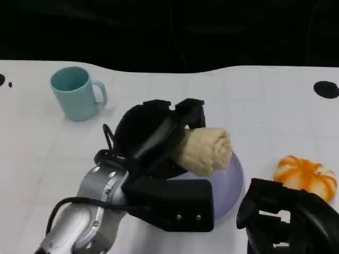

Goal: Grasp the towel on the left side of the plate with the left hand and place it into the plate.

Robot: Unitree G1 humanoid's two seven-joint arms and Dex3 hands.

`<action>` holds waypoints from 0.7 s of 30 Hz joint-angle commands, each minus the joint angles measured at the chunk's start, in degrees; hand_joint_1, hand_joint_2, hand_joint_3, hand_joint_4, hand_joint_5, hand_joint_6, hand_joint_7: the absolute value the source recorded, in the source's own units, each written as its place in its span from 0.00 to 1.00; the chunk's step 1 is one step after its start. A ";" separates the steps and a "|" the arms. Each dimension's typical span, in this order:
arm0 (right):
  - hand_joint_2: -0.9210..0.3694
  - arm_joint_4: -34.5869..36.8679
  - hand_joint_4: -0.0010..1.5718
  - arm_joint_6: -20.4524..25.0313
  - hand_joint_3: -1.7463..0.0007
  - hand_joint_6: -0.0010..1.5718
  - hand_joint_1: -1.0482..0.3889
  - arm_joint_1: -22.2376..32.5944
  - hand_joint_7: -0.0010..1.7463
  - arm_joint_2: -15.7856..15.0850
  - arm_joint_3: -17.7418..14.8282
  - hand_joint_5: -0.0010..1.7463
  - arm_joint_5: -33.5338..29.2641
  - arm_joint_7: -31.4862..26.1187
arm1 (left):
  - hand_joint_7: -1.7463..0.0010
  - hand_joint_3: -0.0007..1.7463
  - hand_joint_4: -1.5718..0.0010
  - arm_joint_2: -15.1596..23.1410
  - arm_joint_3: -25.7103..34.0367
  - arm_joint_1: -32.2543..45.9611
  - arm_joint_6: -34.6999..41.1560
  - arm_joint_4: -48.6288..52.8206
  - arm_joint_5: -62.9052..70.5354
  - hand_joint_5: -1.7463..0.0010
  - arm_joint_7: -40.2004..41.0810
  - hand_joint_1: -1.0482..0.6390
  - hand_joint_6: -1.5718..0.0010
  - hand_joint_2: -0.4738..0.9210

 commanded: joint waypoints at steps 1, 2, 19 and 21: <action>0.34 -0.74 0.48 0.77 0.25 0.43 0.67 -0.19 0.89 0.00 -0.03 1.00 0.44 -0.33 | 0.33 0.49 0.51 -0.43 -0.38 -0.88 0.28 -0.09 -0.82 0.00 -2.69 0.47 0.50 0.76; 0.34 -0.72 0.48 0.80 0.25 0.43 0.67 -0.24 0.89 0.04 -0.06 1.00 0.46 -0.33 | 0.41 0.43 0.54 -0.11 -0.65 -1.04 0.68 -0.47 -0.64 0.04 -4.29 0.46 0.49 0.80; 0.33 -0.40 0.48 0.38 0.26 0.43 0.67 -0.02 0.89 0.11 -0.19 1.00 0.58 0.02 | 1.00 0.11 0.99 4.27 -2.65 -2.31 7.23 -8.02 5.39 0.79 -24.19 0.12 0.95 1.00; 0.33 -0.48 0.48 0.59 0.26 0.43 0.67 -0.10 0.89 0.08 -0.17 1.00 0.52 -0.11 | 1.00 0.11 1.00 4.72 -2.18 -2.04 7.45 -8.81 5.34 0.78 -24.74 0.11 0.95 1.00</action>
